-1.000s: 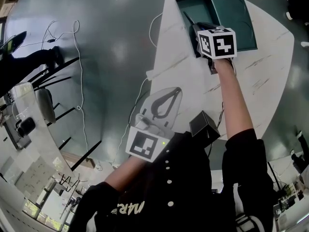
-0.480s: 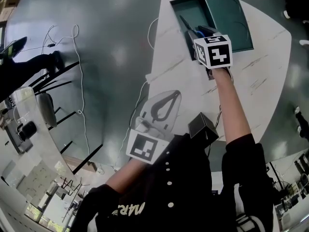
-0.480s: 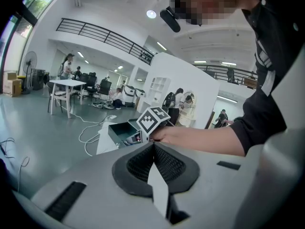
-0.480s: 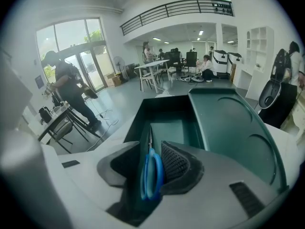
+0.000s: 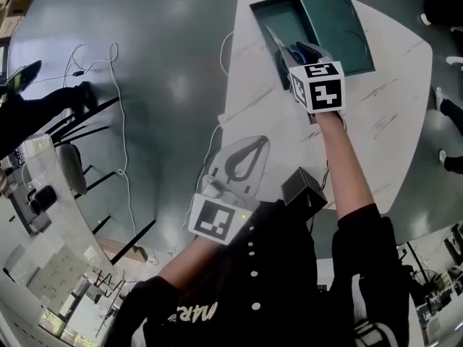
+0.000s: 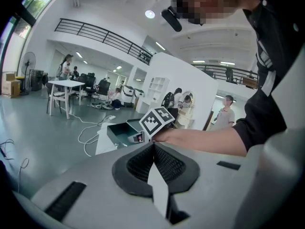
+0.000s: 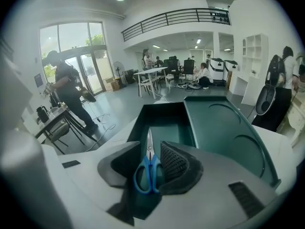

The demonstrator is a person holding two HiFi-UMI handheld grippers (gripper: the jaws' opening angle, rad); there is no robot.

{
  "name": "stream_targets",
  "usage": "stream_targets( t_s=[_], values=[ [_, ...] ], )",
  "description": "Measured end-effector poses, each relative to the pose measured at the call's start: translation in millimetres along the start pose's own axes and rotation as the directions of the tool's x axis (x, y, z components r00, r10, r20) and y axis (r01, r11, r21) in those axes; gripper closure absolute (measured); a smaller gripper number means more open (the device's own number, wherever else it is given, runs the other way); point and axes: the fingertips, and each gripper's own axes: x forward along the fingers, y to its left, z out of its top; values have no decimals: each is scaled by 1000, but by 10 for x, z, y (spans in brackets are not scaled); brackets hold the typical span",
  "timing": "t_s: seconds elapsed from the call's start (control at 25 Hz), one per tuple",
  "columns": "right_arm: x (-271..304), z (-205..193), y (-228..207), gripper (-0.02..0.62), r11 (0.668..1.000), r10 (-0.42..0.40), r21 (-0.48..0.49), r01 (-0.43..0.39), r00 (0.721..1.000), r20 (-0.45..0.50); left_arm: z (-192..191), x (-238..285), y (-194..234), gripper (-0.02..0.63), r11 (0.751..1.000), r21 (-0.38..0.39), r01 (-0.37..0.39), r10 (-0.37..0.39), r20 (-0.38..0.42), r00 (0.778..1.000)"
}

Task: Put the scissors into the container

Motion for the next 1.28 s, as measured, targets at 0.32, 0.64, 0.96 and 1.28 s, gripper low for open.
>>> stream_targets(
  t_s=[0.32,0.64,0.96,1.28],
  values=[
    [-200,-2,-37,581,1000,-29,-8,29,1000,7,97,-102,-143,580,999,39,28,-29,23,999],
    [-786,211,35,581,997,-56,-56,62,994,96,375,-256,-353,580,992,93,81,-87,71,994],
    [-1643,527,264,581,988,-83,-104,116,957,278,662,-571,-340,580,983,171,68,-88,117,989],
    [-2631,862,646,581,974,-108,-127,187,877,468,944,-902,-349,580,962,266,57,-105,170,980]
  ],
)
